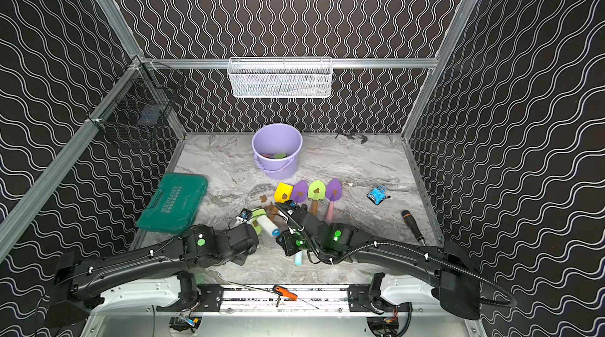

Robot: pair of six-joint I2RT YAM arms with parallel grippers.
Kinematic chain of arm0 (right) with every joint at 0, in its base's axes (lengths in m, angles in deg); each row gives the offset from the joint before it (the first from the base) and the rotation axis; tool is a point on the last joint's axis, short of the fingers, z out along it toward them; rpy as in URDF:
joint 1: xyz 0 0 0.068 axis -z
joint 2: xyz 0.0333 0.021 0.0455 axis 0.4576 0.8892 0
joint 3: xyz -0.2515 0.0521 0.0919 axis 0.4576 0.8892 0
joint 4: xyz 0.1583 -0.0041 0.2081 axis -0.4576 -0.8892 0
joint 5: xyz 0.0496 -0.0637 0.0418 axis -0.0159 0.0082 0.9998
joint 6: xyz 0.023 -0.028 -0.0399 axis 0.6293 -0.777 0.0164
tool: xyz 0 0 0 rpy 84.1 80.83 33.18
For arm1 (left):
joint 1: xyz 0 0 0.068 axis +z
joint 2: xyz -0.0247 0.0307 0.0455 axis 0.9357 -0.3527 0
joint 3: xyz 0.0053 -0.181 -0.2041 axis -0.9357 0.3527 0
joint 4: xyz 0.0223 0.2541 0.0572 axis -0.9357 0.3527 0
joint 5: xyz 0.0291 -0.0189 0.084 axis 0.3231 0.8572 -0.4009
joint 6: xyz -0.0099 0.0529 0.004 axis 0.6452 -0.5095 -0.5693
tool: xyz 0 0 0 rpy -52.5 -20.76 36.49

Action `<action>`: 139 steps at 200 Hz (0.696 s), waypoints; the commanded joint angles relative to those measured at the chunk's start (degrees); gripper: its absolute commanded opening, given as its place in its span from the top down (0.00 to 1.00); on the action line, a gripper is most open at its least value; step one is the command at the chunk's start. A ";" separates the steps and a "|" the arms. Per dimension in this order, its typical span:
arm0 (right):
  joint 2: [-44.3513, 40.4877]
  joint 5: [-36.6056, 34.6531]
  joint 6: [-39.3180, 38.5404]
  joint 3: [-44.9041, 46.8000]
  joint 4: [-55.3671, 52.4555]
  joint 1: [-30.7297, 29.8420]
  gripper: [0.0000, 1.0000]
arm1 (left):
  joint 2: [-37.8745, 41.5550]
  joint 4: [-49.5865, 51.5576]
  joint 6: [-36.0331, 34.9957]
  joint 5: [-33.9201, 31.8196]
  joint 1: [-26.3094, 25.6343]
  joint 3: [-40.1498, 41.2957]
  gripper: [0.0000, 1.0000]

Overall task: Brush the soil off the hand trowel and place it into the bucket
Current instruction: Brush off the soil from the hand trowel.

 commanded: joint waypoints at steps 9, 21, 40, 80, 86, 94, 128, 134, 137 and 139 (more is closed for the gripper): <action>-1.49 0.35 -2.07 -1.08 1.23 -0.01 1.00 | -0.66 1.72 -0.31 -1.64 0.40 -0.75 1.00; -1.90 3.76 -2.51 -0.77 4.05 -0.17 1.00 | -1.82 2.32 -0.15 -1.70 0.49 -1.20 1.00; -1.72 7.45 -2.97 -0.06 6.90 -0.78 1.00 | -1.95 1.74 -0.46 -1.28 0.52 -1.16 1.00; 2.84 9.15 -2.30 1.24 9.96 -0.89 1.00 | -0.13 1.67 -0.64 -0.93 1.16 -1.07 1.00; 3.66 7.68 -2.35 0.86 9.42 -0.88 1.00 | -0.13 1.71 -0.62 -0.91 1.12 -1.15 1.00; 4.78 5.25 -2.73 -0.07 8.47 -0.67 1.00 | -0.05 1.80 -0.55 -0.98 1.19 -1.16 1.00; 8.61 4.36 -4.86 -3.18 11.47 4.94 1.00 | -1.56 2.35 0.20 -1.36 1.55 -1.16 1.00; 9.22 5.63 -5.07 -3.71 12.58 6.13 1.00 | -1.75 2.46 0.44 -1.61 1.59 -1.08 1.00; 9.57 6.05 -5.19 -4.05 13.00 6.67 1.00 | -1.75 2.50 0.55 -1.72 1.56 -1.00 1.00; 9.78 6.23 -5.30 -4.30 13.25 6.96 1.00 | -1.79 2.50 0.65 -1.87 1.57 -0.94 1.00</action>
